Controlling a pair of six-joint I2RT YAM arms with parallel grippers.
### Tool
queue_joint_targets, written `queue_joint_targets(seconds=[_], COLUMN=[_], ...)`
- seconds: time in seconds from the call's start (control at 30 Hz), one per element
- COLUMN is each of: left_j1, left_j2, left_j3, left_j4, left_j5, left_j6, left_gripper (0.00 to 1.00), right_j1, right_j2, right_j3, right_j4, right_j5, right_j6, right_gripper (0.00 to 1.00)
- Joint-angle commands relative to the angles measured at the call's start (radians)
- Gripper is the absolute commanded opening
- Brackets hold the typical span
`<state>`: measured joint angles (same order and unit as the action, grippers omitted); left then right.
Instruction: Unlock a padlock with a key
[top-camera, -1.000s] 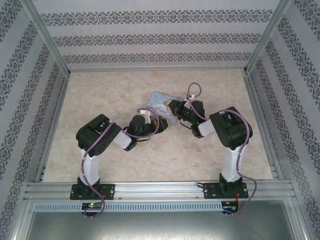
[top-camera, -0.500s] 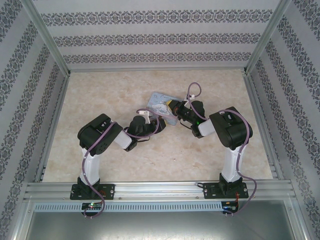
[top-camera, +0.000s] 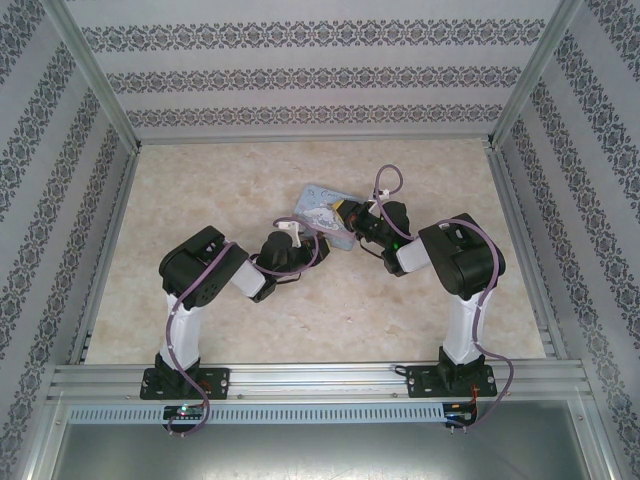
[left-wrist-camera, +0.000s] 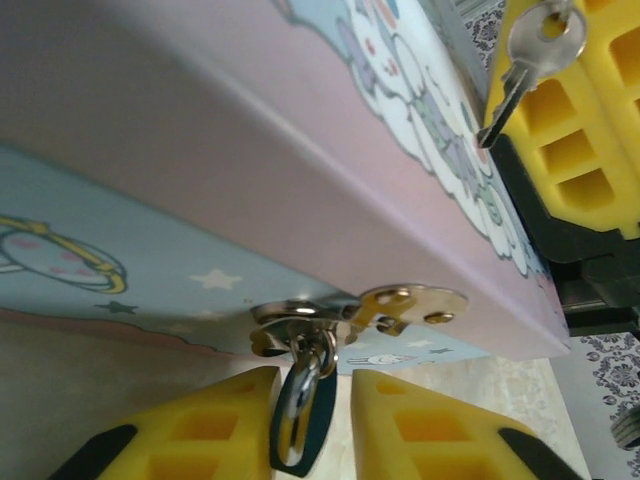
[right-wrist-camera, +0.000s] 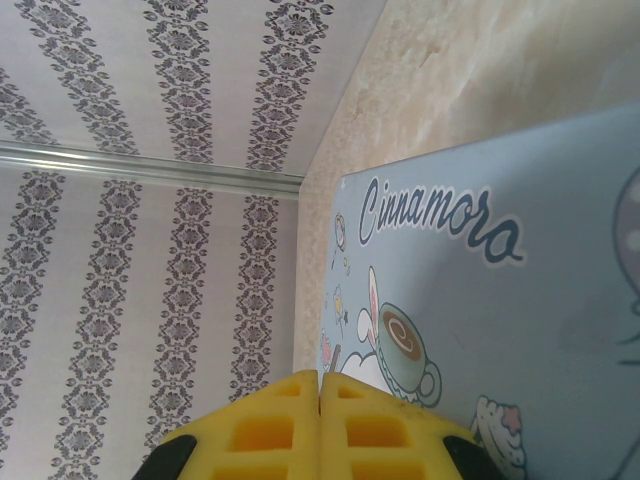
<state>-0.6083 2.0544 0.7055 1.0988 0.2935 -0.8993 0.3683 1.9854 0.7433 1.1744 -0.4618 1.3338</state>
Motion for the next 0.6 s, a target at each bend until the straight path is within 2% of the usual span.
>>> queue_joint_targets(seconds=[0.0, 0.17, 0.37, 0.57], left_j1=[0.002, 0.016, 0.045, 0.071], left_j2=[0.027, 0.027, -0.003, -0.069], left_j3=[0.014, 0.013, -0.009, -0.046], left_j4=[-0.039, -0.031, -0.010, -0.033], left_j5=[-0.009, -0.001, 0.006, 0.006], left_j6=[-0.006, -0.033, -0.087, -0.098], left_gripper=[0.21, 0.09, 0.00, 0.00], right_j1=[-0.008, -0.014, -0.017, -0.005], right_j2=[0.020, -0.020, -0.150, -0.292], right_j3=[-0.020, -0.010, -0.012, -0.137], right_j4=[-0.003, -0.017, -0.083, -0.094], right_j5=[-0.014, -0.023, -0.053, -0.068], right_j6=[0.000, 0.007, -0.014, -0.030], right_gripper=[0.00, 0.00, 0.00, 0.00])
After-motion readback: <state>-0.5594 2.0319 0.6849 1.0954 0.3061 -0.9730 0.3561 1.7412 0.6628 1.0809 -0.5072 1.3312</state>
